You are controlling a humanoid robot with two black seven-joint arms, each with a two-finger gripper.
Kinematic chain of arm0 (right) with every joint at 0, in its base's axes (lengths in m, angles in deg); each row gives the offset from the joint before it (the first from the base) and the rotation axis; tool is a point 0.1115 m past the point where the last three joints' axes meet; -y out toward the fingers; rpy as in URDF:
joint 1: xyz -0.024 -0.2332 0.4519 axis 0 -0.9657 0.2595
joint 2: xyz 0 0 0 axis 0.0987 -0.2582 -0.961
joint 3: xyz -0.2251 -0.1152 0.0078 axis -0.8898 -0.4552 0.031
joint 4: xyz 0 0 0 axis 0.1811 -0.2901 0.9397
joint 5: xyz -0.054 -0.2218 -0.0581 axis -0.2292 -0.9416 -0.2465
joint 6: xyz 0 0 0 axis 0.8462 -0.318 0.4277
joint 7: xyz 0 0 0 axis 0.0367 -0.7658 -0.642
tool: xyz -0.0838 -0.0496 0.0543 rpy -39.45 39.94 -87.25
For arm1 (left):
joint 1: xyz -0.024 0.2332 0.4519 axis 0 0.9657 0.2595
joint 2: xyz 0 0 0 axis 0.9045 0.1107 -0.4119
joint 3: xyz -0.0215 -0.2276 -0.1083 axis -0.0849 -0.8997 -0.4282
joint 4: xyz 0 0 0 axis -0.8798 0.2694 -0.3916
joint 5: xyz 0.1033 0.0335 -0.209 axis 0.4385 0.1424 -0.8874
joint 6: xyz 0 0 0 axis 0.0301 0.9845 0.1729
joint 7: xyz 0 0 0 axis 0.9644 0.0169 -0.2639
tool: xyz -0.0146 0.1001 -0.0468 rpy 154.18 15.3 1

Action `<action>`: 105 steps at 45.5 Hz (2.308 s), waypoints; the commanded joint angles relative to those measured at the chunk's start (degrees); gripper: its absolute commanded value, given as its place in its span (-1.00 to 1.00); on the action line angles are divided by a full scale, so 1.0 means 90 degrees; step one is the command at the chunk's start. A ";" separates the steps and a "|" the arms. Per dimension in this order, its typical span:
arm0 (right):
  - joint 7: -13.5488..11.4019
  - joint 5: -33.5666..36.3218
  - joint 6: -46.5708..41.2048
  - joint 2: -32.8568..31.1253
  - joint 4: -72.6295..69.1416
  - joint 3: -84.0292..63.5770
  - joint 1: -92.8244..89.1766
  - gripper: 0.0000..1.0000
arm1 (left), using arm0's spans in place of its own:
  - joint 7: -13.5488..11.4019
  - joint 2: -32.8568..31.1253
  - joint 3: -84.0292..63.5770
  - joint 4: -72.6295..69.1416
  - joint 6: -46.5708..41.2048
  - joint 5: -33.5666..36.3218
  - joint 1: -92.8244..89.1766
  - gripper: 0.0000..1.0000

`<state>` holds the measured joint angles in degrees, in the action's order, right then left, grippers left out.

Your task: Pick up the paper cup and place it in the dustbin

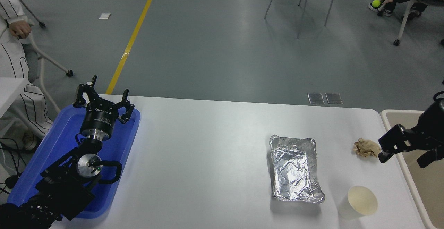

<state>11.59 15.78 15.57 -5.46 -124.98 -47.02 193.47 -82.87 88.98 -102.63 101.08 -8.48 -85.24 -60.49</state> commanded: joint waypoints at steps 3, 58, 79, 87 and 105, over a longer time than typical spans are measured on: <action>-0.0022 0.0072 0.0224 -0.0150 -0.0019 0.0353 -0.0787 0.74 | 0.0001 0.0000 0.0000 0.0000 0.0000 -0.0001 0.0000 1.00; -0.1077 0.0678 0.2978 -0.0062 0.0050 0.1271 -0.2623 0.69 | 0.0001 0.0000 0.0000 0.0000 0.0000 -0.0001 0.0000 1.00; -0.1077 0.0687 0.3301 -0.0062 0.0040 0.1320 -0.2868 -0.62 | 0.0001 0.0000 0.0000 0.0000 0.0000 -0.0001 0.0000 1.00; -0.1077 0.0726 0.3213 -0.0082 0.0001 0.1320 -0.2838 -1.00 | 0.0010 0.0000 0.0000 0.0000 0.0000 -0.0001 0.0000 1.00; -0.1077 0.0805 0.2921 -0.0140 -0.0057 0.1320 -0.2605 -1.00 | 0.0001 0.0000 0.0000 0.0000 0.0000 -0.0001 0.0000 1.00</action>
<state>1.90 22.74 43.14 -6.44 -125.07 -34.97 168.36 -82.86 88.98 -102.63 101.08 -8.48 -85.25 -60.49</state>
